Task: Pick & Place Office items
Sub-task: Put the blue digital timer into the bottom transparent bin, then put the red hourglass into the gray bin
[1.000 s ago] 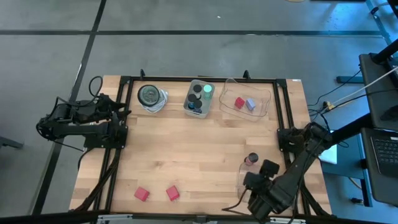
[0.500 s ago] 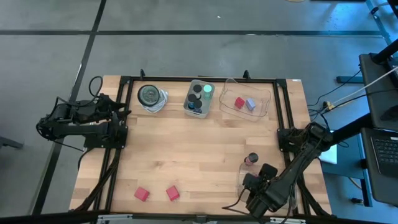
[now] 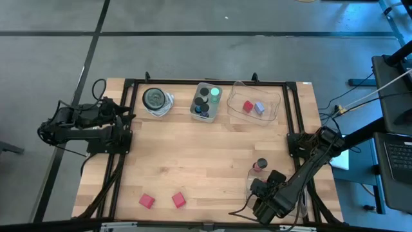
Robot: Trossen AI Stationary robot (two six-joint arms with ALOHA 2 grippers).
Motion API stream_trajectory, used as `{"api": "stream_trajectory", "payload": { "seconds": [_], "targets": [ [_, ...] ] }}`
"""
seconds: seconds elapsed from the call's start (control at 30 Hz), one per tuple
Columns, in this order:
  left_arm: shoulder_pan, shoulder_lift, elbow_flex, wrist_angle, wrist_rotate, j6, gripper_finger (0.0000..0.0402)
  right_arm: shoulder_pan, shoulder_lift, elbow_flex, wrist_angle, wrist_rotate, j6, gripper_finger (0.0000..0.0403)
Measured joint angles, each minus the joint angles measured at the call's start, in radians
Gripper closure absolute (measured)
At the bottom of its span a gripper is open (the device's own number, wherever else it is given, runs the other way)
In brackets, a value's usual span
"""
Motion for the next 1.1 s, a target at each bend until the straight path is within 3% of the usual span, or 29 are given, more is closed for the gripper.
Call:
{"api": "stream_trajectory", "payload": {
  "seconds": [0.27,0.37,0.47,0.6,0.8,0.9,1.1],
  "targets": [
    [0.000,0.000,0.000,0.000,0.000,0.000,0.0164,-0.001,0.000,0.000,0.015,-0.001,0.004,0.0028],
    [0.000,0.000,0.000,0.000,0.000,0.000,0.0164,-0.013,0.000,0.003,0.014,-0.078,0.004,0.0014],
    [0.000,0.000,0.000,0.000,0.000,0.000,0.0164,-0.027,0.000,0.034,-0.001,-0.156,-0.008,0.0015],
    [0.000,0.000,0.000,0.000,0.000,0.000,0.0164,-0.032,0.000,0.140,-0.084,-0.165,-0.076,0.0029],
    [0.000,0.000,0.000,0.000,0.000,0.000,0.0164,-0.065,0.000,0.333,-0.388,-0.023,-0.068,0.0042],
    [0.000,0.000,0.000,0.000,0.000,0.000,0.0164,-0.098,-0.030,0.346,-0.355,0.056,-0.072,0.0031],
    [0.000,0.000,0.000,0.000,0.000,0.000,0.0164,-0.199,-0.097,0.321,-0.371,0.051,-0.225,0.0005]
  ]
}}
